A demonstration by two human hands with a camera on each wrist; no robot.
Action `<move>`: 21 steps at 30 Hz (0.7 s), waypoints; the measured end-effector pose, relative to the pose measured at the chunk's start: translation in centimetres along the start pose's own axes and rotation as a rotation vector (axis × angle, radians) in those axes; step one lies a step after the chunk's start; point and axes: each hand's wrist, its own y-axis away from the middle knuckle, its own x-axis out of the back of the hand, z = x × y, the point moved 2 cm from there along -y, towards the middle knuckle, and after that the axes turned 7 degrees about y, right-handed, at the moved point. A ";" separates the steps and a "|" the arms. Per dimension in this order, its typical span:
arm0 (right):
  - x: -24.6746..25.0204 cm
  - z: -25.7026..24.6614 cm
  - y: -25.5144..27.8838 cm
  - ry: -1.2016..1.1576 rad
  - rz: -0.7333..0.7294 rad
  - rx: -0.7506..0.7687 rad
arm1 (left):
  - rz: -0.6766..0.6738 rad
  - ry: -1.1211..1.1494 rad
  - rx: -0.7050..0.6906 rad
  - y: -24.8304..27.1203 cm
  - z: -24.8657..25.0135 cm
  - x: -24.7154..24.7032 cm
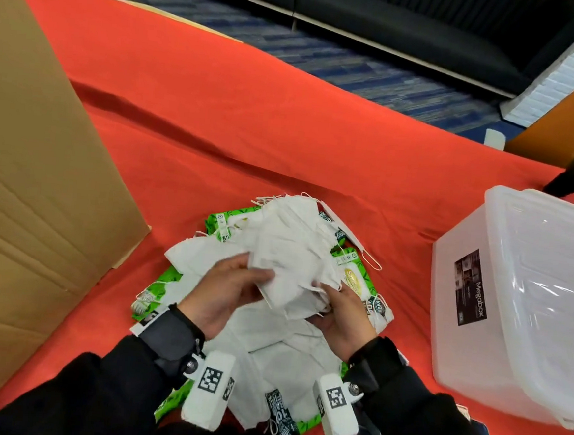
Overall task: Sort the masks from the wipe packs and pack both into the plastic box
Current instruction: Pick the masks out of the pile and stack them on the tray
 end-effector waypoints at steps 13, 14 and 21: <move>-0.7 -0.2 1.5 -0.040 -0.240 0.020 | -0.074 -0.481 -0.143 -1.5 -2.2 0.7; -0.5 -0.2 1.7 -0.040 -0.231 0.019 | -0.101 -0.408 -0.083 -1.6 -2.4 0.8; 1.8 -0.3 1.7 -0.016 -0.095 0.192 | 0.015 -0.262 -0.061 -1.3 -3.6 1.3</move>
